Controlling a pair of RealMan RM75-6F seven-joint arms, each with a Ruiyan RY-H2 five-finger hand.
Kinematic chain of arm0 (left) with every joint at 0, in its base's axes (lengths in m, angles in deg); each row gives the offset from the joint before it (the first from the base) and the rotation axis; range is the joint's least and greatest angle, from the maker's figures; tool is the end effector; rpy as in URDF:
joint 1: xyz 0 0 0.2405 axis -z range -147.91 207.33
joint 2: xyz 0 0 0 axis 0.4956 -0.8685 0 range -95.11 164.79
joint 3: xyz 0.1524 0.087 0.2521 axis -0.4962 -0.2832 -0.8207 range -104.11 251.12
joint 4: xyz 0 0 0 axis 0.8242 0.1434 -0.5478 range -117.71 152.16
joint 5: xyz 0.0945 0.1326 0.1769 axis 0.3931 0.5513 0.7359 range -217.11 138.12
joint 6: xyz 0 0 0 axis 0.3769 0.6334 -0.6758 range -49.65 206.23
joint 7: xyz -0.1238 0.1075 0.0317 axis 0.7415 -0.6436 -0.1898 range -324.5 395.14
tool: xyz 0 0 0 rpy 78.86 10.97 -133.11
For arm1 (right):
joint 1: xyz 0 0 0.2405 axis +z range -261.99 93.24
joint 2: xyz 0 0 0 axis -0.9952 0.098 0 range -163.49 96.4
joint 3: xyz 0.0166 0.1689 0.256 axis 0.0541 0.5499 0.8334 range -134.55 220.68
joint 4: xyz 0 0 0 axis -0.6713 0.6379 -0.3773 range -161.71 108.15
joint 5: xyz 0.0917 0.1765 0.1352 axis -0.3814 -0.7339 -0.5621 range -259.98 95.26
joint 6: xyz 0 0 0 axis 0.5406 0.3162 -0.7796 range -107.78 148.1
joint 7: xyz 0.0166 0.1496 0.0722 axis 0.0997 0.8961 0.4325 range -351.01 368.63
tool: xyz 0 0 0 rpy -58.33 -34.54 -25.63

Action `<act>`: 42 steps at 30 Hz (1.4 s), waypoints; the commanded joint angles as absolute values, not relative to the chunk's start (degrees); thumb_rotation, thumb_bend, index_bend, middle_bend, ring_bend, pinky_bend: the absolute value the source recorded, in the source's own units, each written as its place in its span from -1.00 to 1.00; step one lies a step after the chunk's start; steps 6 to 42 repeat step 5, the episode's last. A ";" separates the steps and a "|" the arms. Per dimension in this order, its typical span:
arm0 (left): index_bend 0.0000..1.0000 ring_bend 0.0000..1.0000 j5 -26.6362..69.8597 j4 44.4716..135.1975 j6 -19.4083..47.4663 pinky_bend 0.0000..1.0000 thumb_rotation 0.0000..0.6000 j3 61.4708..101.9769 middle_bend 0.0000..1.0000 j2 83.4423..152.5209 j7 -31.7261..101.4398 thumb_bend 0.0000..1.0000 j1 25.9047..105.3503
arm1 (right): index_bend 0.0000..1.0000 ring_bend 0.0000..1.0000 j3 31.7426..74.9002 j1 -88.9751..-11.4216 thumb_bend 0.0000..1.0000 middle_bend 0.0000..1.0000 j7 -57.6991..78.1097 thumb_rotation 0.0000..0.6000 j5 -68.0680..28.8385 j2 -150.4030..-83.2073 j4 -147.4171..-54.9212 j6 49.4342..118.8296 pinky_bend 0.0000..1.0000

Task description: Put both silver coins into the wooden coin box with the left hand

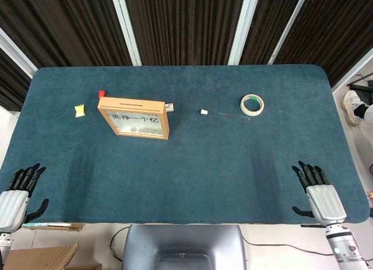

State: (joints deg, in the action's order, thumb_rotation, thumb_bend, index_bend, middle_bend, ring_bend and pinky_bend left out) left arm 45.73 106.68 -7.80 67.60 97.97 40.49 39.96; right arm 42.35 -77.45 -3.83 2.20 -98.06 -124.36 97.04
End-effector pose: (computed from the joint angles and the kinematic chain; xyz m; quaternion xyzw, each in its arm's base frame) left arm -0.3781 0.2099 0.1482 -0.6269 -0.4045 -0.3755 0.5499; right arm -0.3565 -0.2028 0.1106 0.6644 -0.3971 0.2994 0.5578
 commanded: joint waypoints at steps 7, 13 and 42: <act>-1.00 -1.00 46.05 106.65 -5.09 -0.96 1.00 68.74 -0.97 98.40 39.60 -0.25 40.42 | -1.00 -1.00 42.43 -77.73 -0.65 -1.00 -3.53 1.00 2.17 -97.79 -124.22 97.47 -1.00; -1.00 -1.00 46.05 106.65 -5.09 -0.96 1.00 68.74 -0.97 98.40 39.60 -0.25 40.42 | -1.00 -1.00 42.43 -77.73 -0.65 -1.00 -3.53 1.00 2.17 -97.79 -124.22 97.47 -1.00; -1.00 -1.00 46.05 106.65 -5.09 -0.96 1.00 68.74 -0.97 98.40 39.60 -0.25 40.42 | -1.00 -1.00 42.43 -77.73 -0.65 -1.00 -3.53 1.00 2.17 -97.79 -124.22 97.47 -1.00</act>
